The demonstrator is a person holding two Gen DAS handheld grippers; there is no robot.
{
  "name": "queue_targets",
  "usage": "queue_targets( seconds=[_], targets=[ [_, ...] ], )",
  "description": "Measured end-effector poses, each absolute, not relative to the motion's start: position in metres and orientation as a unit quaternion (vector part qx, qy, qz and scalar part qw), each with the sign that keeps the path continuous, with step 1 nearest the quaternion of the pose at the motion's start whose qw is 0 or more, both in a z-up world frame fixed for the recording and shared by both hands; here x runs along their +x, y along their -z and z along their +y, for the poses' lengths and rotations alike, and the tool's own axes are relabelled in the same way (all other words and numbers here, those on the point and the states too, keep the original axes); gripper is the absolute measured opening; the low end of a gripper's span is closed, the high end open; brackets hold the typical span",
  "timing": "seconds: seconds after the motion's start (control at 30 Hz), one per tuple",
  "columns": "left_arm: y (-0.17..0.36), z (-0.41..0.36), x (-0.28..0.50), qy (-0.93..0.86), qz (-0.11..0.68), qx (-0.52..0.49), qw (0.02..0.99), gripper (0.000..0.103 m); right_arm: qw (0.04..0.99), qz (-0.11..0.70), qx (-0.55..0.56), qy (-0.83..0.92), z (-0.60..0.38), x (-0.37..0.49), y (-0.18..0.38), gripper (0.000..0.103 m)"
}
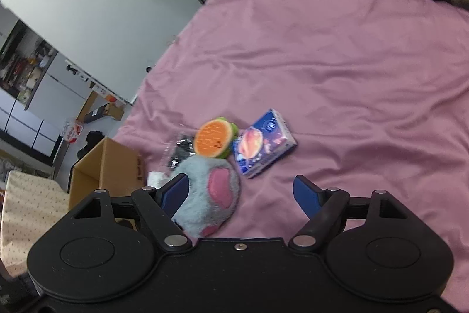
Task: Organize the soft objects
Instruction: 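Grasp the black lace patch with the left tool while the right tool grasps the blue tissue pack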
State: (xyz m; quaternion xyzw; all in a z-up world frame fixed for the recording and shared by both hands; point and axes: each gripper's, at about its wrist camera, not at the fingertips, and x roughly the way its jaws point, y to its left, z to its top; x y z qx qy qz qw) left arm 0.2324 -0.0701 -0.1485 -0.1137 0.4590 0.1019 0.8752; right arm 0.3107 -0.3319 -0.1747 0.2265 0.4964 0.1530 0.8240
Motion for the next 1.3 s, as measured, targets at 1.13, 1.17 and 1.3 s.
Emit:
queue_targets(
  seconds=[1.13, 1.17, 1.3],
  targets=[
    [0.24, -0.098, 0.258, -0.221, 0.471, -0.036, 0.853, 0.057, 0.783, 0.536, 0.273, -0.158, -0.342, 0.365, 0.248, 0.055],
    [0.24, -0.097, 0.257, -0.222, 0.468, -0.038, 0.854, 0.056, 0.783, 0.535, 0.273, -0.159, -0.341, 0.365, 0.249, 0.054],
    [0.241, -0.096, 0.256, -0.213, 0.463, -0.049, 0.859, 0.042, 0.783, 0.533, 0.28, -0.154, -0.341, 0.369, 0.252, 0.046]
  ],
)
